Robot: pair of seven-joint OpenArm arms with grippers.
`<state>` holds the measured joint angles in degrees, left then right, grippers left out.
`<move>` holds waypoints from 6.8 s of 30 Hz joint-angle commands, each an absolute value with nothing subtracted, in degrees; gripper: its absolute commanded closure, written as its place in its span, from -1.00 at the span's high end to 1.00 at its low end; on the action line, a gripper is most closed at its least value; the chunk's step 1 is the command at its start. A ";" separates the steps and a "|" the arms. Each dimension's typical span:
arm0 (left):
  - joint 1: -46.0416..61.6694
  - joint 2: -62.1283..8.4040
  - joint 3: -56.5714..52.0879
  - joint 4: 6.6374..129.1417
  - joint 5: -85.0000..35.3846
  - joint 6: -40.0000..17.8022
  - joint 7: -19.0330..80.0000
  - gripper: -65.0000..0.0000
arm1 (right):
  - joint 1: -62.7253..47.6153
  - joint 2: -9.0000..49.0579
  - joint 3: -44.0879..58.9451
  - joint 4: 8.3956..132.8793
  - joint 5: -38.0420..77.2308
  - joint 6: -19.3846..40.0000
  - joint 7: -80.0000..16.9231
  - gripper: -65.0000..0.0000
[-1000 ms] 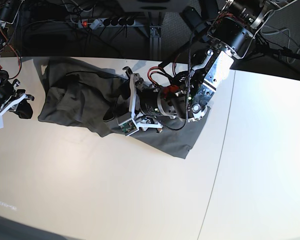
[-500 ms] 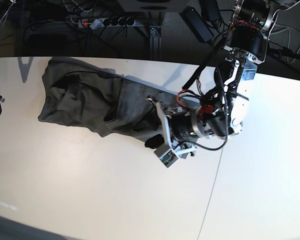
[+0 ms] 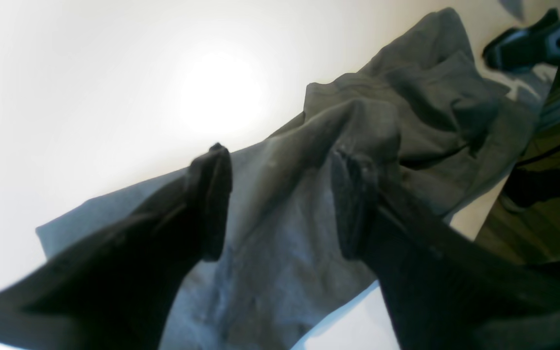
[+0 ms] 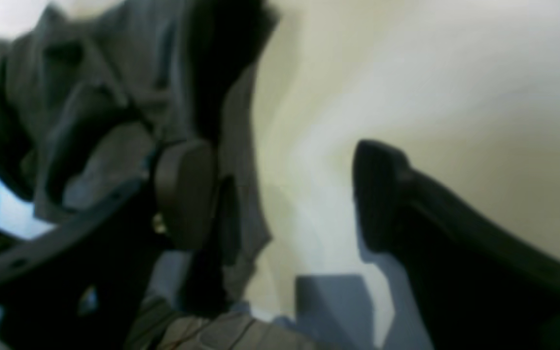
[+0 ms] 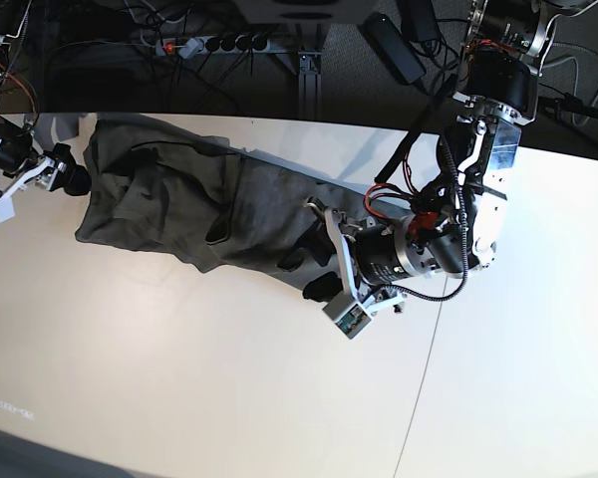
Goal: Fold the T-shirt properly
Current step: 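Grasp the strip end with the left gripper and fold it toward the right gripper, then release the left gripper and move both grippers to the shortened bundle, then grasp the bundle with both grippers and fold it over once more, then press the folded shirt flat with both grippers and release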
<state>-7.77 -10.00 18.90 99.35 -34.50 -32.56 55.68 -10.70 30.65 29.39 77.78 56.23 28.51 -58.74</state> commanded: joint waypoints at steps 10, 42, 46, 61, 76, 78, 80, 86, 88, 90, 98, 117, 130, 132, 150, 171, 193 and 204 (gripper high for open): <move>-8.86 -9.87 18.74 100.25 -34.89 -33.71 54.19 0.09 | -10.02 29.04 28.73 78.52 60.03 30.87 -60.31 0.37; -8.38 -9.87 18.72 100.12 -33.23 -33.69 54.11 0.09 | -9.89 21.08 24.97 78.52 56.23 30.89 -55.55 -1.00; -8.40 -10.00 18.37 100.12 -33.19 -33.69 53.82 0.09 | -9.87 21.12 25.12 78.54 48.95 30.87 -51.62 -1.00; -1.65 -14.31 8.88 100.03 -35.44 -33.69 53.84 0.09 | -9.89 35.29 37.08 78.50 43.70 30.83 -48.27 -1.00; 5.52 -10.74 14.28 91.79 -28.36 -33.67 47.75 0.09 | -3.42 41.78 36.16 87.29 57.65 31.75 -57.12 -1.00; 4.38 -8.88 14.28 88.90 -28.21 -33.67 47.75 0.09 | -1.91 41.87 33.89 90.11 57.63 31.75 -57.41 -1.00; 3.29 -7.35 14.28 86.70 -28.21 -33.67 47.77 0.09 | -1.10 41.89 30.28 93.36 57.39 31.77 -57.67 -1.00; 2.31 -2.98 14.28 81.43 -25.91 -33.67 47.40 0.09 | -1.02 40.53 17.58 103.35 53.56 31.73 -56.47 -1.00; 2.20 -1.37 14.28 79.64 -25.12 -33.67 46.92 0.09 | -0.58 39.24 14.00 105.08 52.66 31.73 -56.31 -1.00; 2.24 0.21 14.28 78.26 -24.69 -33.67 46.70 0.09 | -0.32 37.82 11.18 106.00 52.45 31.73 -56.14 -1.00; 2.39 3.20 14.46 75.90 -24.62 -33.65 46.74 0.09 | 2.22 32.32 2.02 106.85 46.44 31.73 -55.07 -1.00; 2.37 3.14 21.56 75.90 -29.54 -33.67 46.98 0.09 | 6.94 27.57 -17.78 105.60 20.27 31.70 -50.83 -1.00; 2.22 2.70 21.23 76.36 -29.78 -33.67 49.98 0.09 | 6.96 27.59 -22.63 105.67 20.05 31.51 -52.56 0.07; 2.20 2.33 21.17 76.90 -29.78 -33.69 50.04 0.09 | 6.98 27.59 -22.63 105.86 21.74 31.48 -52.56 0.07; 2.28 -0.73 7.01 80.77 -31.64 -33.69 56.62 0.08 | 11.68 27.40 -16.91 110.19 21.91 30.13 -47.62 -0.57; 8.58 -1.78 24.75 102.83 -38.52 -40.00 55.92 -1.00 | 34.65 14.98 -9.39 65.84 19.11 30.00 -40.40 -1.00; -1.41 9.00 29.54 84.05 -22.50 -40.00 44.21 -1.00 | 35.38 19.27 -10.66 61.58 26.70 30.09 -49.34 -1.00; -4.51 -0.30 28.86 81.65 -20.84 -40.00 43.13 -1.00 | 31.66 26.30 -10.63 61.60 39.13 30.65 -57.45 -1.00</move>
<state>-3.31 -0.93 28.88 80.86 -20.47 -38.63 44.05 30.24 25.28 -11.03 60.84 38.72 28.34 -57.80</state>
